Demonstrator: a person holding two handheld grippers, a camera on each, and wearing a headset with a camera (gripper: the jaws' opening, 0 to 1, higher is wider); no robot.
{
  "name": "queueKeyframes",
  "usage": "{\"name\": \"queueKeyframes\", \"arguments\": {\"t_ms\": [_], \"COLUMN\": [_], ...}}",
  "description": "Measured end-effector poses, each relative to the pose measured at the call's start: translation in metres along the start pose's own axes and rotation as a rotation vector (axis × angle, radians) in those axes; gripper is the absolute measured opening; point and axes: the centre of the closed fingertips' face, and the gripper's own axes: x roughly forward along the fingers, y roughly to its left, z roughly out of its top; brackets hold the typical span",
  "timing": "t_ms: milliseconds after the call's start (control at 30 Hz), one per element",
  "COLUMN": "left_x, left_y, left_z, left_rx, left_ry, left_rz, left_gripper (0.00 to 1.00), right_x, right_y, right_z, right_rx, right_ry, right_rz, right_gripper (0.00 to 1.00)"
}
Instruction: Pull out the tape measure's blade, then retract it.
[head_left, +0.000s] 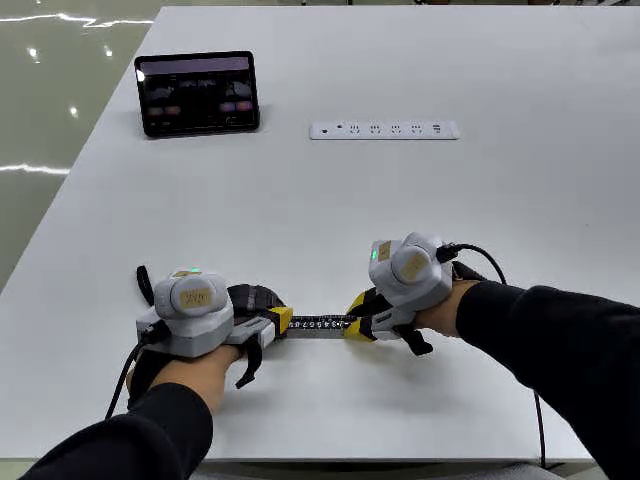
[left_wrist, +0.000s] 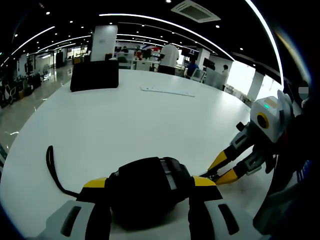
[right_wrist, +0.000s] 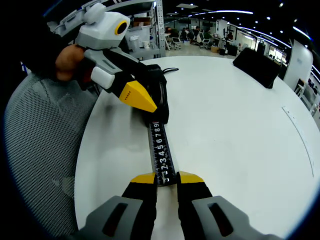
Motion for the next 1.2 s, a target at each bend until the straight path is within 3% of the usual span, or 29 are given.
{"name": "queueKeyframes", "arguments": {"t_ms": [1200], "left_x": [0.001], "left_y": [0.0], "left_z": [0.0], "left_rx": [-0.007], "left_ry": [0.002], "left_rz": [-0.005], "left_gripper": [0.58], "right_x": [0.012], "right_y": [0.004], "right_z": [0.013], "right_rx": [-0.011], "right_ry": [-0.017], "right_rz": [0.002], "right_gripper": [0.1]}}
